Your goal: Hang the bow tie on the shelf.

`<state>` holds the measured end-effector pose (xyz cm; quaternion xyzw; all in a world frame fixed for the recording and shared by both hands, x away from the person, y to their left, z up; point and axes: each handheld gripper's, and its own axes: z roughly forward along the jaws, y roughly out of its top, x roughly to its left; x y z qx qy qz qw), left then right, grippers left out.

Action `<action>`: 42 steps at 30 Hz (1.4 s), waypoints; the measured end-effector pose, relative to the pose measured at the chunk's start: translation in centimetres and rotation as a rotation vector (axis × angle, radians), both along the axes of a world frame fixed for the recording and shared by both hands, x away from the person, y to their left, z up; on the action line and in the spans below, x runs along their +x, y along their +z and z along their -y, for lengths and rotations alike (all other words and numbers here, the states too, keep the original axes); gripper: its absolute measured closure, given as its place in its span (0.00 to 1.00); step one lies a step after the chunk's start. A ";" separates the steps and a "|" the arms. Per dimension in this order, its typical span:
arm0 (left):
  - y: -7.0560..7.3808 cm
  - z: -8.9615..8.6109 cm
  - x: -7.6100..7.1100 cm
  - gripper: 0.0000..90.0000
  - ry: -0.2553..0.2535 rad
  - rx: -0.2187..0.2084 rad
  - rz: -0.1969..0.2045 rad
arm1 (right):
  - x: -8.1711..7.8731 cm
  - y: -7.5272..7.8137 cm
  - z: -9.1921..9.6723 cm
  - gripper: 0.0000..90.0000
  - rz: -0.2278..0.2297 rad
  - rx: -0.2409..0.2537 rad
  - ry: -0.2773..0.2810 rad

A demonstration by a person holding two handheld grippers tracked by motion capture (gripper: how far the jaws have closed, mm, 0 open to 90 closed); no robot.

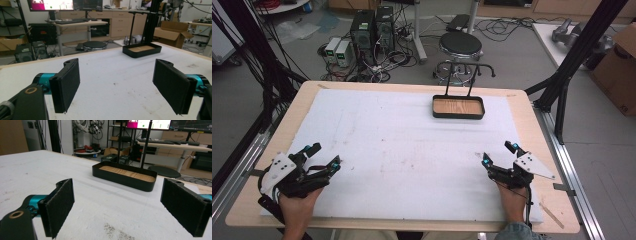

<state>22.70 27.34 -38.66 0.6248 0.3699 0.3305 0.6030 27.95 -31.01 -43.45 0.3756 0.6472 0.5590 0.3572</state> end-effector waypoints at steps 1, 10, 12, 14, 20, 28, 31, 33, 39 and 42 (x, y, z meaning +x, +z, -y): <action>0.2 -0.4 -0.2 0.25 0.003 -0.008 0.005 | 0.0 0.0 0.0 0.12 -0.001 0.000 0.001; 1.2 -4.6 -1.7 0.27 0.163 -0.039 0.016 | 0.1 0.0 0.1 0.12 -0.002 0.003 0.004; 0.8 -5.7 -1.7 0.27 0.210 -0.049 -0.005 | 0.1 0.0 0.0 0.12 -0.003 0.006 0.004; 0.2 -6.6 -1.6 0.29 0.257 -0.034 -0.049 | 0.2 0.0 0.1 0.12 -0.003 0.005 0.004; -1.7 -7.8 -0.6 0.33 0.333 0.109 -0.169 | 0.2 0.0 0.0 0.12 -0.007 0.013 0.005; -3.7 -8.7 0.9 0.44 0.319 0.162 -0.353 | 0.2 0.0 0.0 0.12 -0.007 0.013 0.007; -4.2 -9.3 1.1 0.46 0.311 0.136 -0.406 | 0.2 0.0 0.1 0.12 -0.002 0.007 0.009; -4.3 -9.4 1.2 0.49 0.309 0.134 -0.417 | 0.2 0.0 0.1 0.12 -0.003 0.008 0.009; -5.2 -9.5 1.6 0.55 0.272 0.179 -0.501 | 0.2 0.0 0.0 0.12 -0.005 0.010 0.010; -5.4 -9.4 1.7 0.58 0.268 0.195 -0.524 | 0.2 0.0 0.1 0.12 -0.002 0.007 0.008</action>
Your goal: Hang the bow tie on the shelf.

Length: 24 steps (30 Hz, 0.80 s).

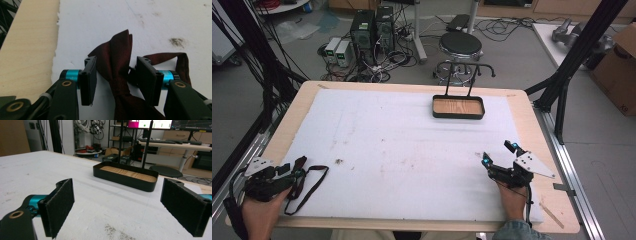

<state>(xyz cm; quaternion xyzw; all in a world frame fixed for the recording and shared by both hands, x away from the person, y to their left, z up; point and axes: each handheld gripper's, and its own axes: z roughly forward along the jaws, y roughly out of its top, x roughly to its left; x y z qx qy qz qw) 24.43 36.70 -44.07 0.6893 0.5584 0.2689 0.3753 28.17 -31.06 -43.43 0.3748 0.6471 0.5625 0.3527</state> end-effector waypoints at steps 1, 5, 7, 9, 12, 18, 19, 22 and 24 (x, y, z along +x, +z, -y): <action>-0.1 0.0 0.1 0.58 0.000 0.001 -0.009 | 0.0 0.0 0.0 0.12 -0.004 0.003 0.000; -0.4 0.0 0.2 0.64 -0.014 -0.001 -0.031 | 0.0 0.0 0.0 0.12 -0.003 0.001 0.000; -0.4 0.0 0.2 0.68 -0.017 -0.005 -0.030 | 0.0 0.0 0.0 0.12 0.000 0.000 0.000; -0.4 0.1 0.1 0.72 -0.020 -0.004 -0.028 | 0.0 0.0 0.0 0.12 -0.003 0.001 0.001; -0.2 0.1 0.1 0.78 -0.026 -0.005 -0.026 | 0.0 0.0 0.0 0.12 -0.003 0.001 0.001; 0.9 0.6 0.1 0.82 -0.055 -0.018 0.042 | 0.0 0.0 0.0 0.12 -0.003 0.000 0.000; 1.2 0.8 0.1 0.83 -0.066 -0.021 0.055 | 0.0 0.0 0.0 0.12 -0.004 -0.001 -0.001; 2.1 1.4 0.4 0.83 -0.100 -0.040 0.087 | 0.0 0.0 0.0 0.12 -0.001 -0.007 -0.007; 2.7 2.0 0.7 0.83 -0.123 -0.030 0.102 | -0.1 0.0 -0.1 0.12 -0.006 -0.005 -0.010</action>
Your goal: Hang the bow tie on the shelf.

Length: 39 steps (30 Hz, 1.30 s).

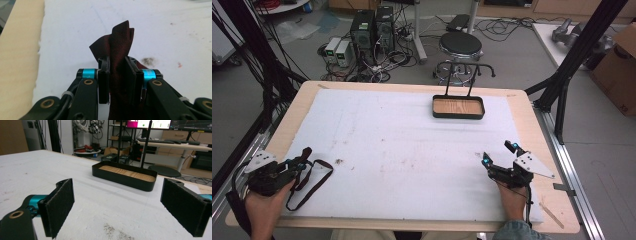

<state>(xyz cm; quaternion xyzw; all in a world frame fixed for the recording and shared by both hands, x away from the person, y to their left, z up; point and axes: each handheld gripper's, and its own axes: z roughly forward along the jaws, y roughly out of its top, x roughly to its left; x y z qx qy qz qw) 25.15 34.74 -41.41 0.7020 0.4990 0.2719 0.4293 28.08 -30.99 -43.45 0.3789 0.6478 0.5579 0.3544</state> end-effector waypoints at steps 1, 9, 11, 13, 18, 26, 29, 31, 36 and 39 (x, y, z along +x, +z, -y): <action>0.3 0.3 0.2 0.83 -0.011 0.001 0.007 | 0.0 0.0 0.0 0.12 0.002 -0.003 -0.001; 2.3 2.9 1.3 0.83 -0.080 0.033 0.059 | 0.0 0.0 0.0 0.12 0.000 -0.004 -0.008; 3.5 4.1 1.8 0.83 -0.121 0.041 0.086 | 0.0 0.0 0.0 0.12 -0.002 -0.003 -0.009; 4.4 5.0 2.2 0.83 -0.151 0.042 0.110 | 0.0 0.0 0.0 0.12 -0.005 -0.002 -0.011; 6.0 6.9 3.5 0.83 -0.204 0.042 0.131 | 0.0 0.0 0.0 0.12 -0.003 0.000 -0.008; 9.1 11.4 7.2 0.83 -0.345 0.034 0.181 | 0.1 0.0 0.1 0.12 0.000 0.000 -0.007; 9.3 12.5 8.0 0.83 -0.376 0.049 0.178 | 0.1 0.0 0.1 0.12 0.002 -0.002 -0.006; 9.5 13.4 8.8 0.83 -0.411 0.047 0.175 | 0.1 0.0 0.1 0.12 0.002 -0.001 -0.005; 10.2 15.8 10.7 0.83 -0.468 0.023 0.189 | 0.1 0.0 0.1 0.12 0.002 0.000 -0.004; 10.5 17.1 11.6 0.83 -0.492 0.013 0.194 | 0.1 0.0 0.1 0.12 0.001 0.002 -0.005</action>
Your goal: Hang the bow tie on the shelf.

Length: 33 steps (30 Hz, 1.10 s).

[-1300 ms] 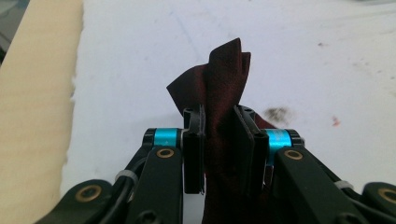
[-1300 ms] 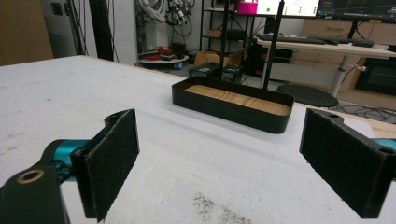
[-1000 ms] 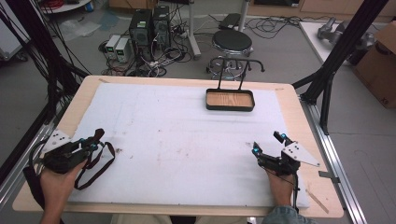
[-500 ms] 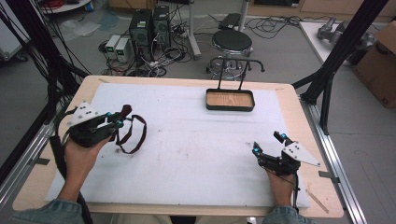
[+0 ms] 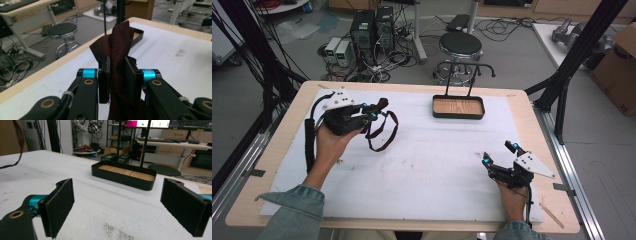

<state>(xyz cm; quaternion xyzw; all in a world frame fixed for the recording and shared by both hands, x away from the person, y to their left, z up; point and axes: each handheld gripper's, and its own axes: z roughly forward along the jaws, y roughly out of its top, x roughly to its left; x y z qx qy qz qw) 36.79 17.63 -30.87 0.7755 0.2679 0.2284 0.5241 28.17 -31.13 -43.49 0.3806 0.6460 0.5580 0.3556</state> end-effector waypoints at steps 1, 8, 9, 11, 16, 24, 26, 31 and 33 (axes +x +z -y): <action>0.1 0.5 0.3 0.83 -0.006 0.000 0.005 | 0.0 0.0 0.0 0.12 -0.001 0.001 -0.001; 0.9 3.5 2.2 0.83 -0.058 -0.027 0.023 | 0.0 0.0 0.0 0.12 -0.003 0.005 0.000; 1.0 3.8 2.5 0.83 -0.063 -0.030 0.026 | 0.0 0.0 0.0 0.12 -0.002 0.005 0.000; 1.1 4.5 3.0 0.83 -0.071 -0.041 0.032 | 0.0 0.0 0.0 0.12 -0.002 0.004 0.000; 1.4 5.7 3.9 0.83 -0.083 -0.044 0.033 | 0.0 0.0 0.0 0.12 -0.001 0.002 0.002; 1.6 8.1 5.8 0.83 -0.098 -0.080 0.035 | 0.1 0.0 0.0 0.12 -0.002 0.002 0.007; 1.7 8.6 6.4 0.83 -0.100 -0.084 0.038 | 0.0 0.0 0.0 0.12 -0.006 0.004 0.007; 1.9 9.4 7.5 0.83 -0.100 -0.078 0.040 | 0.0 0.0 0.0 0.12 -0.010 0.007 0.009; 1.9 9.7 8.2 0.83 -0.094 -0.080 0.043 | 0.0 0.0 0.0 0.12 -0.008 0.007 0.008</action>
